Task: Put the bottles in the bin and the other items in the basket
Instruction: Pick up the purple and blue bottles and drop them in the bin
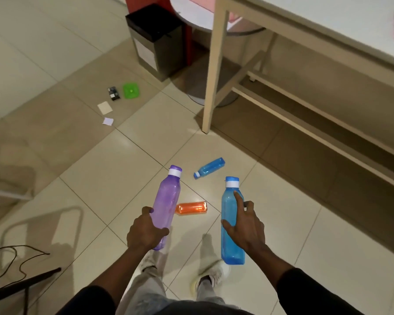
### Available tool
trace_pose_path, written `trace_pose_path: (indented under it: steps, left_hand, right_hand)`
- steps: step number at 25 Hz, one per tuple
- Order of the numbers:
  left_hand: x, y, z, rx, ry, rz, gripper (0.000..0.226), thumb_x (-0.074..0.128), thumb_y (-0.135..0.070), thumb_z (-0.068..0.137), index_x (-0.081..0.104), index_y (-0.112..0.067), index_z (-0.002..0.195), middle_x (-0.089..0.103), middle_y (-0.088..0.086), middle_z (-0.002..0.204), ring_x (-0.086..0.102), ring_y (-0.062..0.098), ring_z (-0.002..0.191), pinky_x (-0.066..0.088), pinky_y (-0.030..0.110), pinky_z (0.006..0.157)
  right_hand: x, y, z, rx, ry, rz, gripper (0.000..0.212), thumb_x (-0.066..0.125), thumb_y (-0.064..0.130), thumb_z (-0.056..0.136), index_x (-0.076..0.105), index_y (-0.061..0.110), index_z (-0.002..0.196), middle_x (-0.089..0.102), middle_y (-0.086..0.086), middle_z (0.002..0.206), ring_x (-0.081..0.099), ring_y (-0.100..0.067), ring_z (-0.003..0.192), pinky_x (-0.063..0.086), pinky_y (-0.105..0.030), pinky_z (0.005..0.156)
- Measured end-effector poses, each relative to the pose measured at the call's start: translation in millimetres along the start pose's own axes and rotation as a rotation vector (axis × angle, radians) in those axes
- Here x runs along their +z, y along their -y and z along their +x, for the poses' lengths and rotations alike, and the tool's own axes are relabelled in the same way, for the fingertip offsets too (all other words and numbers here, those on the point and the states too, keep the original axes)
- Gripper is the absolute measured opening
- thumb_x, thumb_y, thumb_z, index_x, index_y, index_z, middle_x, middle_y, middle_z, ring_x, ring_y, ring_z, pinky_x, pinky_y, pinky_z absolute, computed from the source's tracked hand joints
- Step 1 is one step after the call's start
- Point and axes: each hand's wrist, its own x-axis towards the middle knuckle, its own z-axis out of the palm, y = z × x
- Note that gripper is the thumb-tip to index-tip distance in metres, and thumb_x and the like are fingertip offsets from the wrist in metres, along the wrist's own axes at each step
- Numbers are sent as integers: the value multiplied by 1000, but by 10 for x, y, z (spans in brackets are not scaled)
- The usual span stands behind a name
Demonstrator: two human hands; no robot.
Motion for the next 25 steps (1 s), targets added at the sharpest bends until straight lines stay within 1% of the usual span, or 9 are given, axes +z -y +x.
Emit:
trace_pose_path:
  steps: [3,5,7,10,12,14,17,22,25]
  left_hand:
    - [-395,448,216,-19,-5,-37,87,88,-36,68,43,-21,141,60,-2,97,63,26,84,49,33,70]
    - [-655,722,366,-28,-6,-56,87,88,-36,67,43,-21,141,61,-3,95,63,27,84,48,32,70]
    - [-980,1044,571,-36,-9,-70,87,88,-37,67,43,-21,140,63,-1,98,64,28,86,49,33,72]
    - [-1443,1473,888,-54,-28,-89,88,88,-41,65,44,-21,138,65,1,101,66,29,87,54,36,75]
    - [-1734,1677,1045,-63,-41,-104,87,89,-40,65,45,-20,137,65,2,101,65,30,88,56,39,80]
    - [-1997,1802,1174,-59,-65,-120,86,90,-37,67,45,-18,138,64,3,102,63,29,88,54,38,79]
    - [-2323,1894,1449,-75,-105,-141,86,91,-36,68,45,-17,138,63,4,103,63,30,89,55,38,78]
    - [-2600,1842,1903,-87,-100,-183,87,91,-37,69,45,-18,140,65,6,109,66,31,96,56,38,81]
    - [-2778,1778,2315,-82,-101,-153,88,90,-41,68,45,-19,140,66,5,111,66,29,96,54,36,80]
  right_hand:
    - [192,656,93,-41,-15,-26,96,69,56,88,6,35,158,42,-4,134,53,-14,90,54,-30,72]
    - [313,1087,142,-50,-16,-15,97,69,56,88,7,35,159,42,-3,133,51,-13,88,51,-27,70]
    - [479,1599,216,-74,-7,7,98,70,58,87,7,35,160,44,-3,131,51,-12,87,47,-25,68]
    - [672,2297,349,-136,-11,-3,100,69,58,87,5,35,160,45,-3,128,53,-13,88,46,-27,68]
    - [714,2684,466,-148,-25,-5,101,71,54,87,5,34,161,44,-6,131,58,-18,90,47,-29,67]
    - [710,3015,580,-166,-59,5,102,72,52,87,5,33,161,43,-7,132,57,-20,87,48,-32,64]
    - [632,3427,861,-183,-113,5,103,73,52,86,6,32,161,43,-6,126,54,-19,82,47,-32,60]
    - [522,3895,1430,-184,-124,1,100,73,52,87,8,30,160,44,-4,122,58,-17,84,53,-33,62]
    - [556,4209,1909,-168,-109,13,98,74,51,87,10,29,159,43,-2,117,56,-17,82,46,-31,62]
